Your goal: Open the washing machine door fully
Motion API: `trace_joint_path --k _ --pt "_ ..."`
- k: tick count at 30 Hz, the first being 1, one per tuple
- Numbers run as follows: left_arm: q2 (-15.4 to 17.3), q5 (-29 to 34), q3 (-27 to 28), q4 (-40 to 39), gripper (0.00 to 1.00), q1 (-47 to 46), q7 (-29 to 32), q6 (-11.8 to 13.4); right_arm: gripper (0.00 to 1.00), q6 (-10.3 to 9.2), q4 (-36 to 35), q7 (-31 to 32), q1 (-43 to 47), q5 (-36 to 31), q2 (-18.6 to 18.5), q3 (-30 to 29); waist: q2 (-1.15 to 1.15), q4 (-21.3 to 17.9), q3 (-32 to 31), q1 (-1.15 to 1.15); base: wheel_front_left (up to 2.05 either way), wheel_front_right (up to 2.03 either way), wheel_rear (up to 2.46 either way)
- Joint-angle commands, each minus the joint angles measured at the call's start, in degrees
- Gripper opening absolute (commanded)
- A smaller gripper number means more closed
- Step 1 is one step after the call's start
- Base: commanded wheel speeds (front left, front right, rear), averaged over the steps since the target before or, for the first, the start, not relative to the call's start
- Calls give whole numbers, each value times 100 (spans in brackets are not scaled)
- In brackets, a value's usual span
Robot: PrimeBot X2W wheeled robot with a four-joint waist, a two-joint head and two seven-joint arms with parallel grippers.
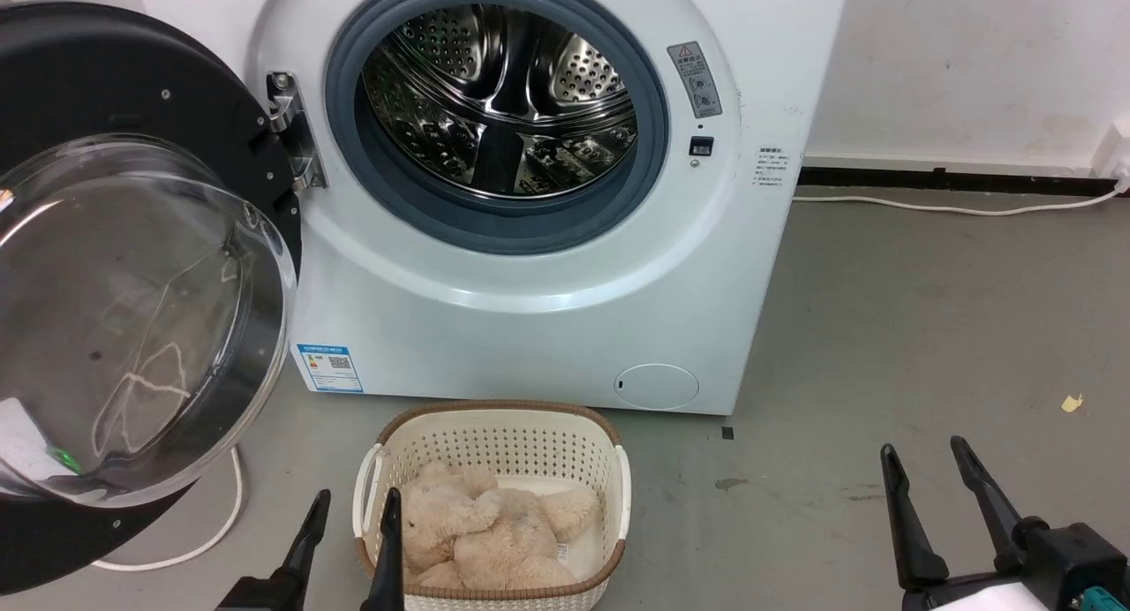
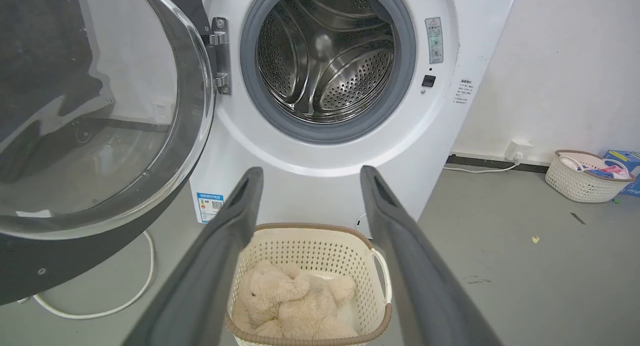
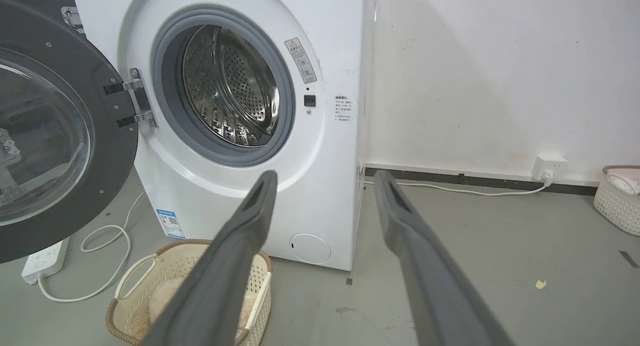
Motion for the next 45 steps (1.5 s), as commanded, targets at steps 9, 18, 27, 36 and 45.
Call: trace_joint_path --k 9,18,27,36,45 --pt "16 33 -26 -28 0 -7 6 8 0 0 50 6 -6 36 -1 7 0 16 1 0 0 0 0" --pt "-37 146 54 -24 0 -59 90 -37 0 0 48 76 -42 0 -1 25 0 11 21 0 0 0 0" --pt "-98 273 143 -19 0 -118 185 -88 0 -1 46 154 -82 -40 -1 45 0 5 44 0 0 0 0" --pt "-159 400 231 -14 0 -177 280 -139 0 -1 43 233 -122 -80 0 65 0 0 66 0 0 0 0" --pt "-219 527 319 -9 0 -236 374 -190 0 -2 41 311 -163 -120 0 85 0 -6 88 0 0 0 0"
